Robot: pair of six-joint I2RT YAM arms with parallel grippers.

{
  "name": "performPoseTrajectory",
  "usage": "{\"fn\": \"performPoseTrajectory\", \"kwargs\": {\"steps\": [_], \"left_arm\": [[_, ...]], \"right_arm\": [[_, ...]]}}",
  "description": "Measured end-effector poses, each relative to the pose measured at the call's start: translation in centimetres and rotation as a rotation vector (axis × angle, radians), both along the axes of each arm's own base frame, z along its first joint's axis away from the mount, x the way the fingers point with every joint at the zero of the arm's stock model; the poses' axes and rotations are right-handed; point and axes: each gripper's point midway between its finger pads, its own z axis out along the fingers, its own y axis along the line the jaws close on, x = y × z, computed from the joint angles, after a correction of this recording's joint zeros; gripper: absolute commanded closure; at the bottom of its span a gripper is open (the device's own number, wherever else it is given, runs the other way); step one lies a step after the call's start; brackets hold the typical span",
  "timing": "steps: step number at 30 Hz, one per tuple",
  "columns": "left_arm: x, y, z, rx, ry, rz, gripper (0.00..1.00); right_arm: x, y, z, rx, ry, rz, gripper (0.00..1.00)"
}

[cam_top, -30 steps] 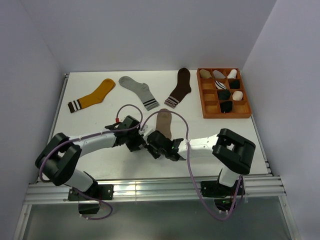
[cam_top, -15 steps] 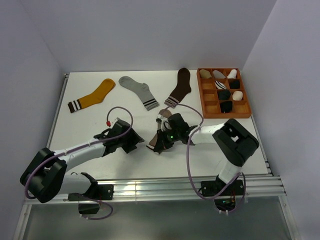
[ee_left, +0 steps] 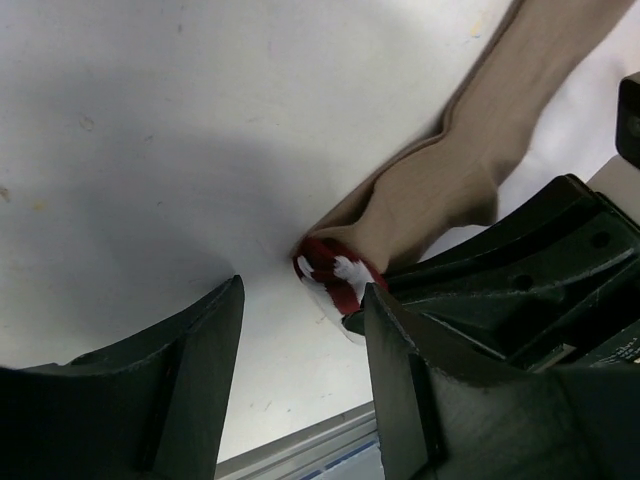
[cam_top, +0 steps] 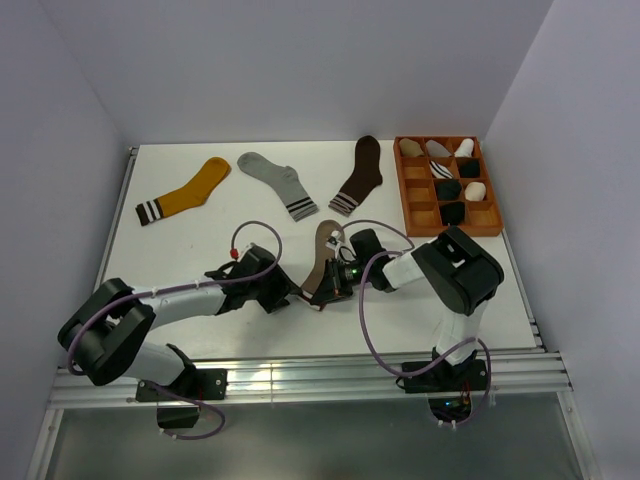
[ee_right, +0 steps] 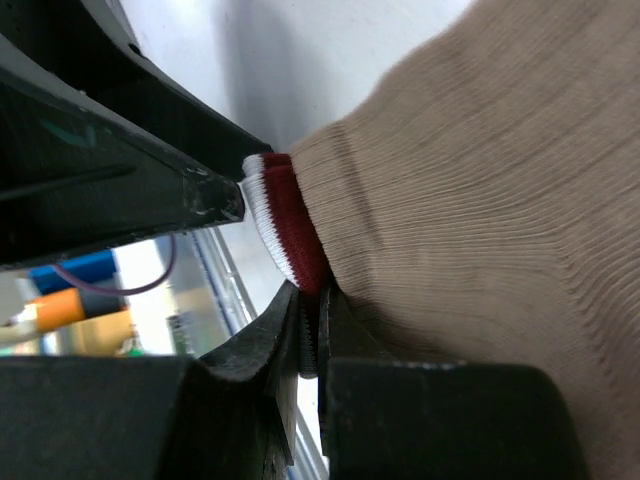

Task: Roll the socks
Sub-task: Roll the sock at the center of the board.

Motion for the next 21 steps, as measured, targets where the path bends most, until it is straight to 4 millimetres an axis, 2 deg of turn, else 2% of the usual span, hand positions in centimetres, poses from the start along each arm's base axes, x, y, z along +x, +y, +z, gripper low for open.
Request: {"fn": "performPoseTrajectory", "kwargs": {"steps": [15,19,20,21], "left_arm": [[0.8,-1.3,-0.6,-0.015,0.01,0.007,0.53],[1.1,-1.6,-0.9,-0.014,0.015,0.009,0.66],[1.1,-1.6,-1.0,-0.013,0.019,0.01,0.75],[1.1,-1.6,-1.1,-0.012,0.021,0.01,0.78]], "right_arm": [[0.1,-0.2,-0.3,0.026,0.081,-0.02,1.0],[0.1,-0.2,-0.3,0.026,0.084,-0.02,1.0],[0.1,-0.3,-0.3,0.025,0.085,-0.02,0.99],[0.1,-0.3,-0.3,0.025,0.085,-0.02,0.98]]}}
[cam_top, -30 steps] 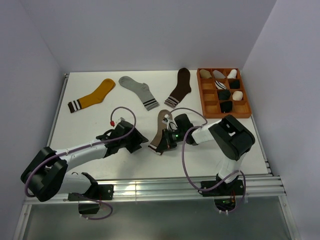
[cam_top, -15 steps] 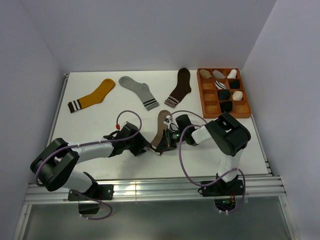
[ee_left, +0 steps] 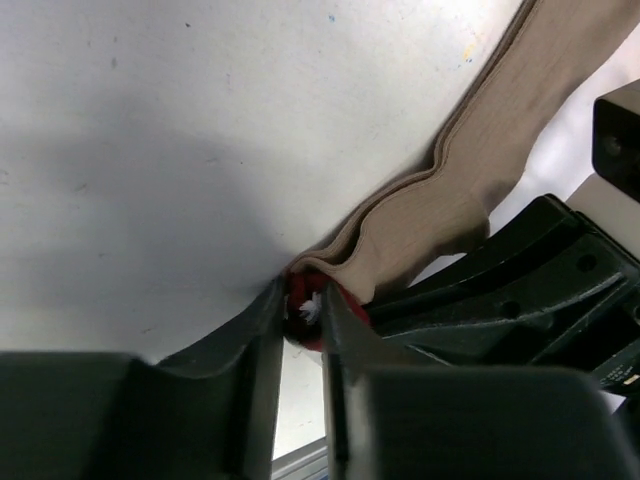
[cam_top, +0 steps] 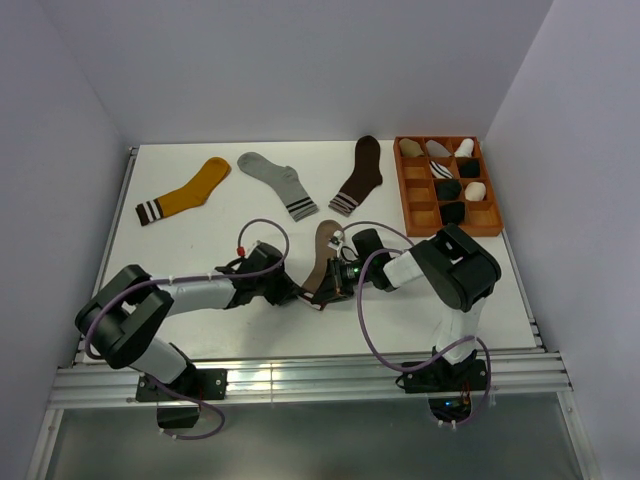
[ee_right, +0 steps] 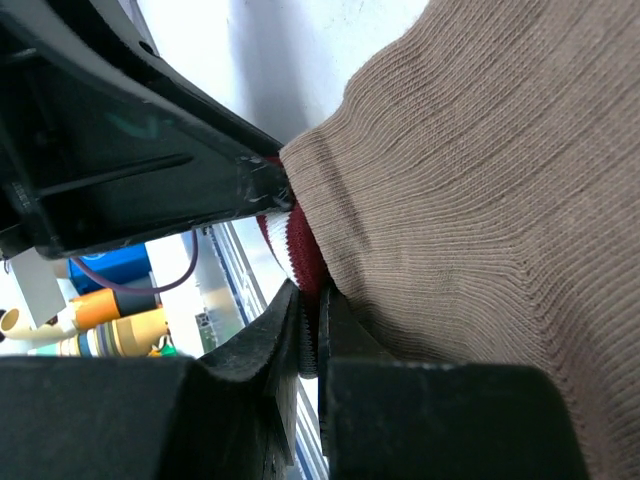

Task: Roll the socks
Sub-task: Roll the sock at the center of the board.

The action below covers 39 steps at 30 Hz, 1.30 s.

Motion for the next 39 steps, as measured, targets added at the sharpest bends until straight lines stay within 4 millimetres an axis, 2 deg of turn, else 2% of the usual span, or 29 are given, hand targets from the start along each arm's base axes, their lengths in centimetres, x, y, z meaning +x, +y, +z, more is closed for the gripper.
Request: {"fn": "performPoseTrajectory", "kwargs": {"steps": [1,3,4,7,13,19,22,28,34,39], "left_arm": [[0.0,0.0,-0.1,0.002,0.003,0.001,0.88],[0.0,-0.1,-0.1,0.002,0.003,-0.002,0.96],[0.1,-0.1,0.0,0.006,0.003,-0.006,1.0],[0.2,-0.3,0.0,0.024,0.007,-0.022,1.0],[0.5,-0.6,0.0,0.099,0.028,-0.08,1.0],[0.6,-0.6,0.0,0.17,0.047,-0.144,1.0],[0.7,-0.6,0.0,0.193,0.053,-0.167,1.0],[0.8,-0.6,0.0,0.224,0.06,-0.199,1.0],[0.7,-0.4,0.0,0.238,0.062,-0.211,1.0],[0.7,-0.4,0.0,0.238,0.062,-0.211,1.0]], "right_arm": [[0.0,0.0,0.0,0.0,0.0,0.0,0.93],[0.0,0.0,-0.1,-0.002,-0.001,0.002,0.87],[-0.1,-0.1,-0.1,-0.005,-0.004,0.004,0.81],[0.0,-0.3,0.1,-0.02,-0.03,0.009,0.66],[0.1,-0.9,1.5,-0.131,-0.209,0.006,0.51],[0.3,-0.4,5.1,-0.279,-0.581,-0.022,0.5],[0.1,0.0,6.0,-0.339,-0.723,-0.024,0.5],[-0.6,0.1,5.1,-0.467,-0.876,0.007,0.5],[-1.2,0.0,3.2,-0.562,-0.914,0.06,0.55],[-1.6,0.2,2.7,-0.585,-0.923,0.08,0.55]]}}
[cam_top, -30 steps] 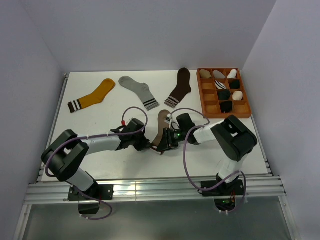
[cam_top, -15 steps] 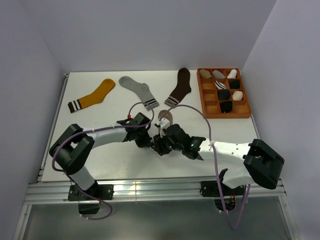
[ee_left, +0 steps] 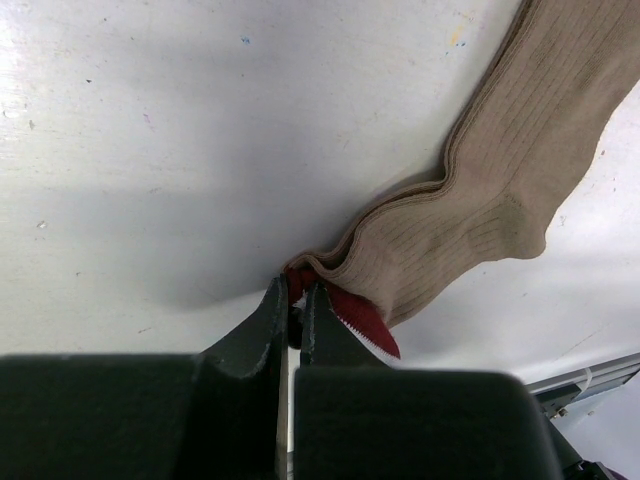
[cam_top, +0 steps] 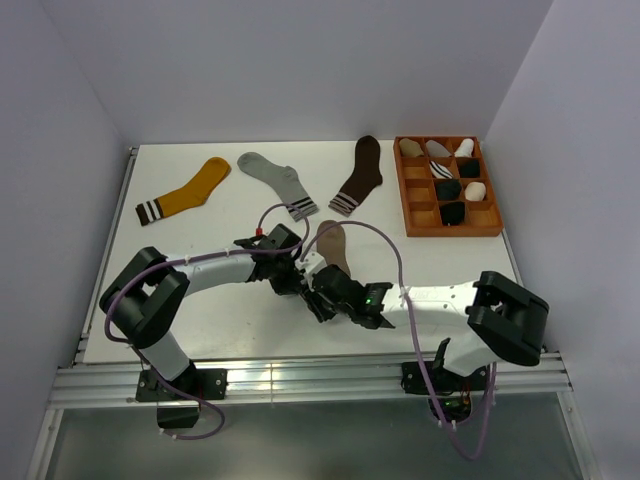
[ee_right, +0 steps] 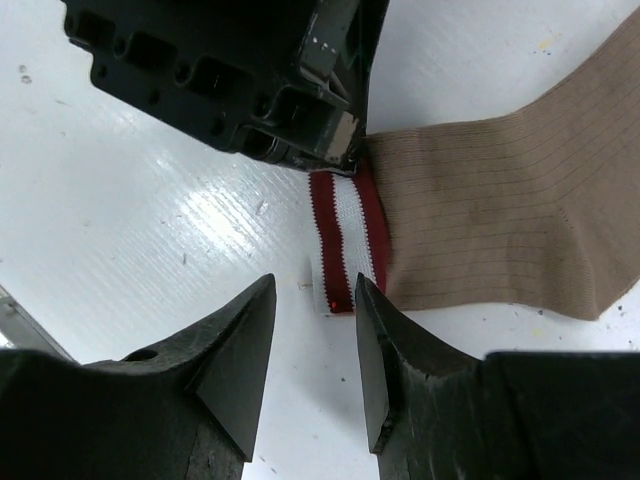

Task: Roll the socks
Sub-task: Roll the sock at the center of the board.

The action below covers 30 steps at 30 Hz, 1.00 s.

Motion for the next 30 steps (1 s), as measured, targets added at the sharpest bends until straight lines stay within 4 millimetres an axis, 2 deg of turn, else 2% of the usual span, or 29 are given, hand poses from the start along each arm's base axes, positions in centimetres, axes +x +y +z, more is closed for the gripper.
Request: {"fn": "performPoseTrajectory", "kwargs": {"steps": [7,13,16,18,20,21,23,26,30], "left_arm": [[0.0,0.0,0.0,0.001,0.001,0.0,1.0],[0.3,0.4,0.0,0.006,0.001,0.004,1.0],[0.6,0.7,0.0,0.007,-0.001,0.008,1.0],[0.8,0.9,0.0,0.007,-0.002,0.011,1.0],[1.0,1.1,0.0,0.007,-0.002,0.018,1.0],[1.1,1.2,0.0,0.007,-0.003,0.021,0.99],[1.4,1.5,0.0,0.007,-0.004,0.033,0.96],[1.5,2.1,0.1,0.005,-0.006,0.046,0.85],[1.0,3.3,0.4,-0.001,-0.008,0.075,0.68]], "right_arm": [[0.0,0.3,-1.9,-0.062,0.025,0.011,0.55],[0.7,0.7,-2.1,-0.093,0.009,-0.01,0.55],[1.2,0.8,-2.2,-0.11,-0.003,-0.037,0.68],[1.6,0.7,-2.3,-0.126,-0.012,-0.062,0.86],[2.1,0.7,-2.4,-0.138,-0.018,-0.09,1.0],[2.2,0.8,-2.4,-0.139,-0.019,-0.1,1.0],[2.4,1.1,-2.4,-0.138,-0.018,-0.109,1.0],[2.2,1.4,-2.4,-0.123,0.003,-0.097,1.0],[1.9,2.5,-2.1,-0.042,0.125,-0.052,1.0]]}}
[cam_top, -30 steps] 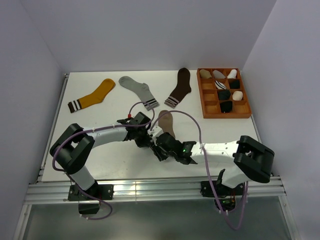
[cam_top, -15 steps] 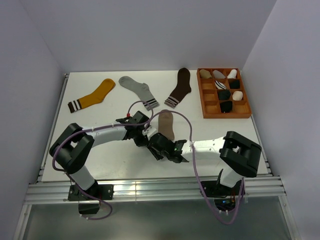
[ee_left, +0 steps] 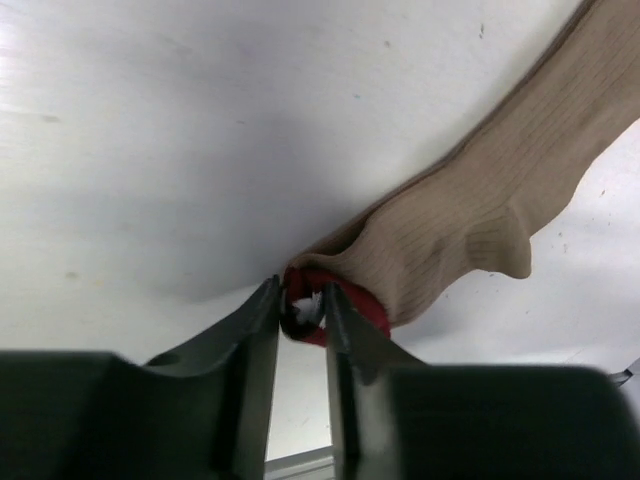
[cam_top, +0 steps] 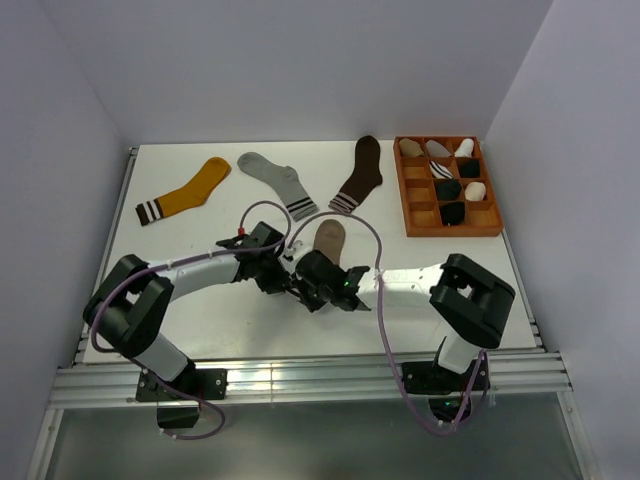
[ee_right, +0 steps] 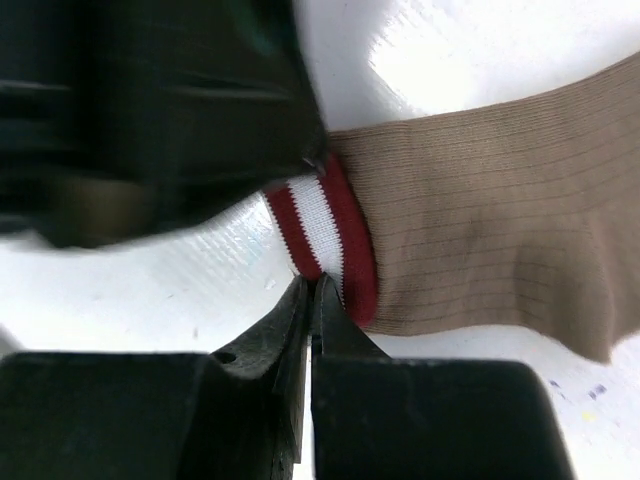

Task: Roll the socks
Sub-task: Roll the sock at the center of the board.

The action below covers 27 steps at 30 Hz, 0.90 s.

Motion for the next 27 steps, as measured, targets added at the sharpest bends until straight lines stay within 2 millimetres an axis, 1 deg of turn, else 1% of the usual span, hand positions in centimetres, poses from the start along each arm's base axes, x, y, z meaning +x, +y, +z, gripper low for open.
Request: {"fn": "performPoseTrajectory", "kwargs": {"steps": [1,2,4,5,8,13,17,21,27], "left_arm": [[0.0,0.4,0.1,0.001,-0.007,0.012,0.65],[0.0,0.8,0.3,0.002,-0.014,0.025,0.58],[0.2,1.4,0.8,-0.001,-0.035,0.057,0.55],[0.3,1.6,1.1,-0.005,-0.046,0.071,0.5],[0.5,2.4,2.1,-0.021,-0.081,0.113,0.5],[0.7,2.5,3.3,-0.072,-0.131,0.152,0.5],[0.4,2.4,3.3,-0.098,-0.135,0.158,0.51],[0.1,1.3,3.4,-0.122,-0.142,0.137,0.52],[-0.8,-0.9,3.0,-0.148,-0.136,0.085,0.53]], "right_arm": [[0.0,0.1,0.1,0.025,0.04,0.006,1.0],[0.0,0.1,0.1,0.051,0.08,0.008,1.0],[0.2,0.0,0.2,0.115,0.173,0.011,1.0],[0.4,-0.1,0.4,0.156,0.227,0.008,1.0],[0.5,-0.1,0.5,0.267,0.364,0.002,1.0],[0.0,-0.4,0.4,0.464,0.564,-0.024,1.0],[-0.4,-1.2,0.3,0.611,0.703,-0.067,1.0],[-0.6,-1.9,0.2,0.702,0.809,-0.11,1.0],[-0.4,-2.2,0.2,0.767,0.888,-0.146,1.0]]}}
